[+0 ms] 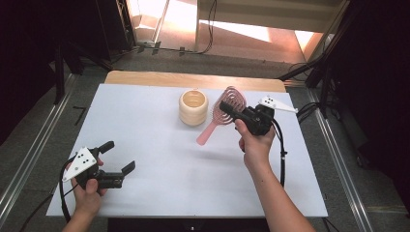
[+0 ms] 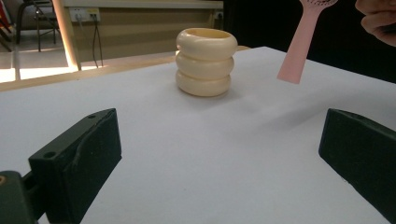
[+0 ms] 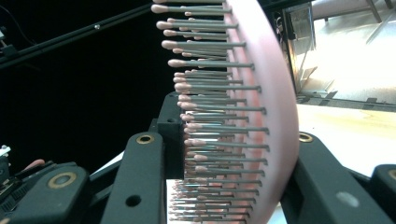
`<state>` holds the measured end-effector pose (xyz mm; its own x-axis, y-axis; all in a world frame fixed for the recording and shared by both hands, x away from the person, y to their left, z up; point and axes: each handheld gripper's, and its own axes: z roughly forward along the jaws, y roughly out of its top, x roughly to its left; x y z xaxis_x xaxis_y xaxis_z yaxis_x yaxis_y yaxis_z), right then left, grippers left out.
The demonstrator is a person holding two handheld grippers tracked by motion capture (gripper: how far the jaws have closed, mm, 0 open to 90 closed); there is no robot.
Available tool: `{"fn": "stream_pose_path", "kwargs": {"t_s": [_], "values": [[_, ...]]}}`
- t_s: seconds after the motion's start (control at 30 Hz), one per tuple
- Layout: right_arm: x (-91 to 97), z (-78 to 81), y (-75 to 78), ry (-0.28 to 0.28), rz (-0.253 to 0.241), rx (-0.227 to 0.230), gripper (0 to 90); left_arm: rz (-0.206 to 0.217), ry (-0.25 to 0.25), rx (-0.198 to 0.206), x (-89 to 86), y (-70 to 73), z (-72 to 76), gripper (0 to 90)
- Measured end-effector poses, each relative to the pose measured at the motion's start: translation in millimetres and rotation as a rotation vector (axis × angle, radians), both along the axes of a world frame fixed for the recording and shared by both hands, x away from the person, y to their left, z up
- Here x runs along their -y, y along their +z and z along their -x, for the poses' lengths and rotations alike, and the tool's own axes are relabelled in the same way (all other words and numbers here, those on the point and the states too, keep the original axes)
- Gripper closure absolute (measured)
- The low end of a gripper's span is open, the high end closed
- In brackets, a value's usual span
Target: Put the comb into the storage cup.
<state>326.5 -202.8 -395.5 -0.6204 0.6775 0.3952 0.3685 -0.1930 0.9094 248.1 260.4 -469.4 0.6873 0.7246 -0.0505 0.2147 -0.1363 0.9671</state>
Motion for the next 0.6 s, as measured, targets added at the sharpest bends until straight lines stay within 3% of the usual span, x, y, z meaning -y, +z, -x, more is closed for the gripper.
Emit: {"fn": "stream_pose_path", "kwargs": {"t_s": [0.6], "values": [[7.3, -13.1, 14.0, -0.024, 0.019, 0.043, 62.1, 0.008, 0.047, -0.002, -22.0, -2.1, 0.9, 0.0]]}}
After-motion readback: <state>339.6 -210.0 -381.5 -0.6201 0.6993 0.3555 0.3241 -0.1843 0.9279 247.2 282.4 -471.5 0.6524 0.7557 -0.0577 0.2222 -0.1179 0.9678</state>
